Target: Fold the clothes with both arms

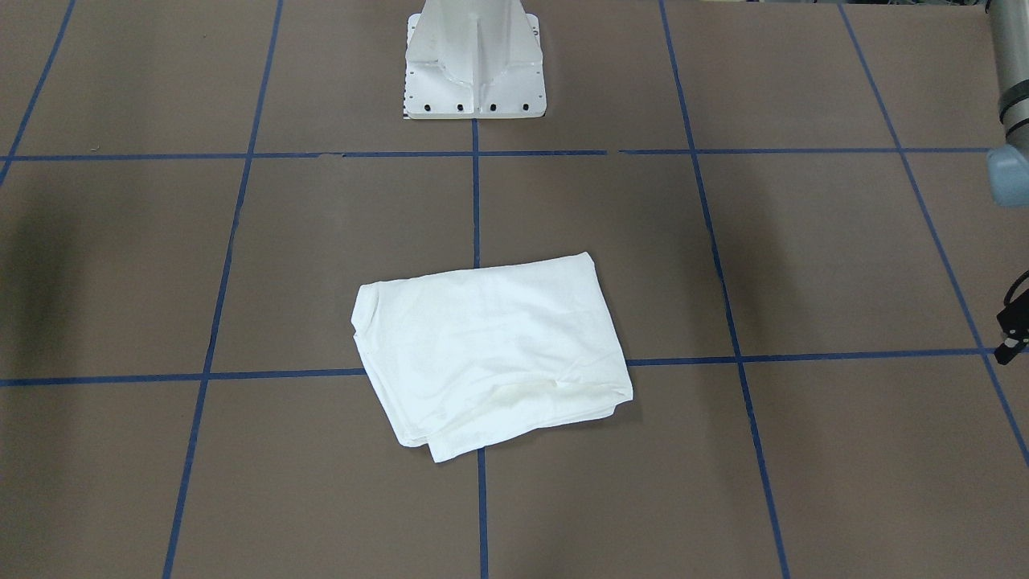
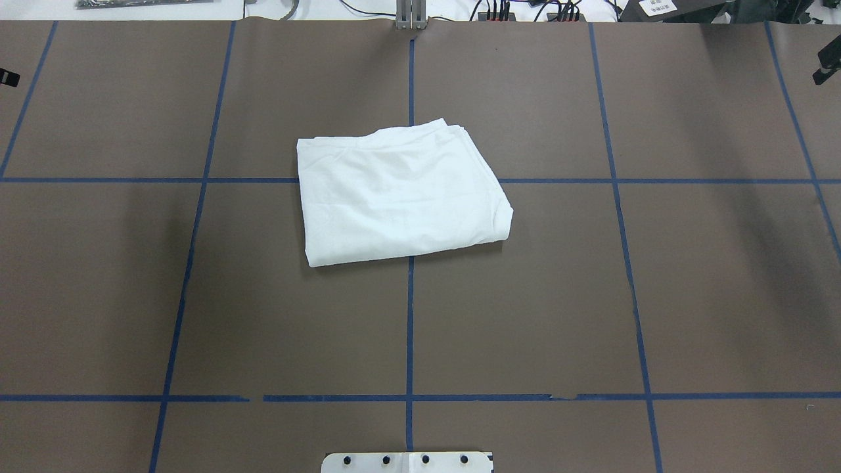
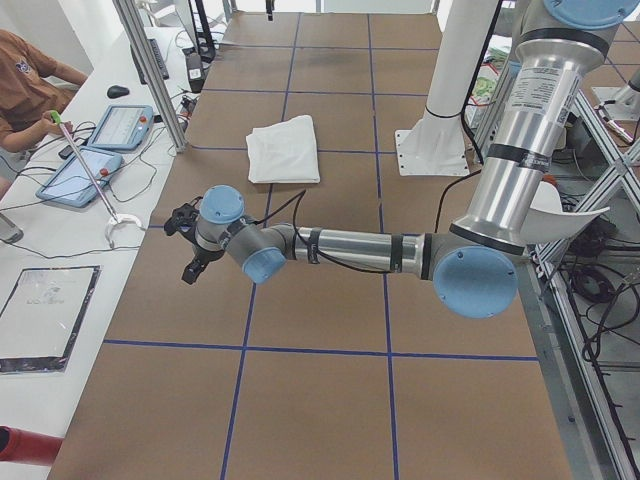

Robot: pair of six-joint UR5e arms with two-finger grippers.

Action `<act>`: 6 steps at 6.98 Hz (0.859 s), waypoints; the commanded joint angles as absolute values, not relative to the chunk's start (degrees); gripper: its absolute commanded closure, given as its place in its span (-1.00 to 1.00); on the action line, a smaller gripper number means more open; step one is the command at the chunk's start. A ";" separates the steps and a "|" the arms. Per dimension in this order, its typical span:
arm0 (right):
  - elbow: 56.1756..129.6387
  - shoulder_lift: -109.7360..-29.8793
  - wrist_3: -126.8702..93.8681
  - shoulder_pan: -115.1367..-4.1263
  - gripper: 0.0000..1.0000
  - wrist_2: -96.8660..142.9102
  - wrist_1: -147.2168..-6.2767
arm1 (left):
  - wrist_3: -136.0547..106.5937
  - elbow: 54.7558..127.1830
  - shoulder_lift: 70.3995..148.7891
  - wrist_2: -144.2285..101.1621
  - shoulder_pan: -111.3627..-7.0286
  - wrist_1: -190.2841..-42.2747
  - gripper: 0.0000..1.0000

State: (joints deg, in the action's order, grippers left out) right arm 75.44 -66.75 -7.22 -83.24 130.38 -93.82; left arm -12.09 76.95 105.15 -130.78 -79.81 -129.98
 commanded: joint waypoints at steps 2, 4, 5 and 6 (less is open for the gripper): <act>81.99 -70.41 -3.78 -85.15 -1.00 131.30 -99.66 | -10.20 87.85 100.84 -133.60 -83.58 -119.30 -1.00; 85.83 -76.09 -3.94 -85.61 -1.00 133.51 -97.23 | -10.11 88.25 97.91 -132.19 -83.32 -118.65 -1.00; 87.87 -78.38 -3.95 -85.61 -1.00 133.16 -97.12 | -10.11 87.98 95.47 -132.45 -83.32 -119.44 -1.00; 87.98 -79.53 -3.96 -85.52 -1.00 133.15 -97.03 | -10.19 88.07 92.58 -132.89 -83.32 -119.79 -1.00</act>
State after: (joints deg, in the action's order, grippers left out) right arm 86.89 -77.60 -3.87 -85.54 133.19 -97.33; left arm -10.13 88.08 95.64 -132.54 -83.34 -119.36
